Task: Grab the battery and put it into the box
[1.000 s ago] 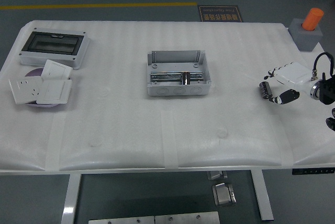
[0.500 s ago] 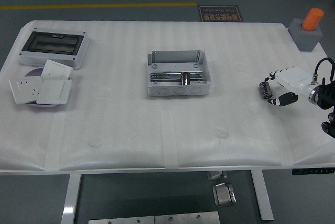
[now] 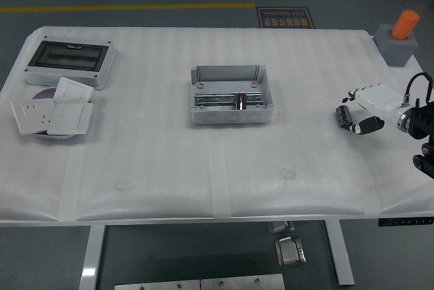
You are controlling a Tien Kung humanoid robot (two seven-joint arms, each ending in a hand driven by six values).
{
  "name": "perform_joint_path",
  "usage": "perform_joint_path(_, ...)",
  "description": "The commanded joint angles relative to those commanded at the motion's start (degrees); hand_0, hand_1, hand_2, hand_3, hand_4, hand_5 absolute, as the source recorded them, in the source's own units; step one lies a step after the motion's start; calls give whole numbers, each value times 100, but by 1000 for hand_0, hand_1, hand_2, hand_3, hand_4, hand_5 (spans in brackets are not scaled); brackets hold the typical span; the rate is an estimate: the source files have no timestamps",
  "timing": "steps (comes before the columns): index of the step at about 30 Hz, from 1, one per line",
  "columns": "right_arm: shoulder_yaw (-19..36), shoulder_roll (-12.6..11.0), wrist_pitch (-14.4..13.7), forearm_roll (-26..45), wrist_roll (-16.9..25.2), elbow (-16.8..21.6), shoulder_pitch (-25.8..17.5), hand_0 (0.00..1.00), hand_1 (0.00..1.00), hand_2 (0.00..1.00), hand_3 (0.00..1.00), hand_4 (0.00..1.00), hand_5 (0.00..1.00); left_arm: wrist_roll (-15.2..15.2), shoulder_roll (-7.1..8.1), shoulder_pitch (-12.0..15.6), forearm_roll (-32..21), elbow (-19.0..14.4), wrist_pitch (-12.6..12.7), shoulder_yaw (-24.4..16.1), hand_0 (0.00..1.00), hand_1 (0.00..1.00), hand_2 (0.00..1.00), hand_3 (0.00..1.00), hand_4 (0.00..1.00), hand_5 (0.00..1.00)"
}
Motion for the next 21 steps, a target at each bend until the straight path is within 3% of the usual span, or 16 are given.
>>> perform_joint_path(21,-1,77,-20,154,-6,-36,-71,629,649,772,780,836,442,-19,-16,-53,28,4,-25,-24,590,616,494,654,587,378)
